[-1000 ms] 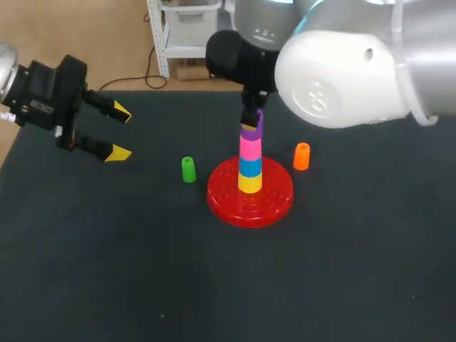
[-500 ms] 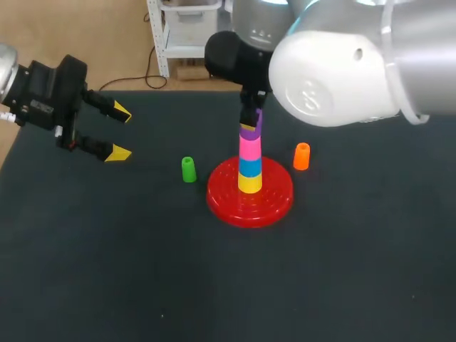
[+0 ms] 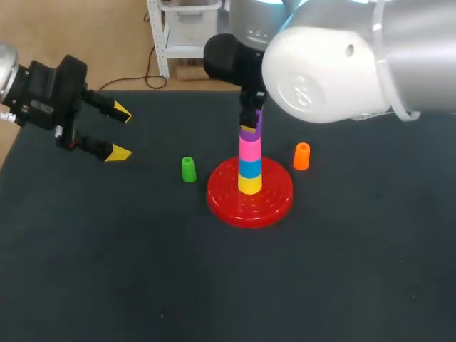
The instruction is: Pick up and stack the cylinders on the red base in this order: pink,purple,orange,green
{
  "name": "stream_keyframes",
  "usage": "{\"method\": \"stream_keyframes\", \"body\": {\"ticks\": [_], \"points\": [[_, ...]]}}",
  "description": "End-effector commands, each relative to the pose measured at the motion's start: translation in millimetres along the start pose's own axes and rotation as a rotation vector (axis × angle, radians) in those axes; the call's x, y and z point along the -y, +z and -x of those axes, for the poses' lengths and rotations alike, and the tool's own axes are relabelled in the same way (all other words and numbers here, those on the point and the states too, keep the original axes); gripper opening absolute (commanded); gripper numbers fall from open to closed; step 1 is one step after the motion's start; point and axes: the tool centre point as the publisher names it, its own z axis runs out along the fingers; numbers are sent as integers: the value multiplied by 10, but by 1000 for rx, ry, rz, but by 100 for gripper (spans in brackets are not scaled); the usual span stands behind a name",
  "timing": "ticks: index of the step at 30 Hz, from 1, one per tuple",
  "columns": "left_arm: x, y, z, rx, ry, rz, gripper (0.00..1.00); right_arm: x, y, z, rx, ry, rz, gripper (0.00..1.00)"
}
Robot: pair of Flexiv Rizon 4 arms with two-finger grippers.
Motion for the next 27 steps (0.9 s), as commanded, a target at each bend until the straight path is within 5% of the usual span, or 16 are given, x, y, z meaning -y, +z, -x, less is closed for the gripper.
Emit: {"method": "stream_keyframes", "body": {"ticks": [1,27], "points": [[8,3,-8,1,1,3,100,-1,110,21,-5,-2,-3,0],[8,3,-8,1,1,3,100,28,204,10,-15,10,7,0]]}}
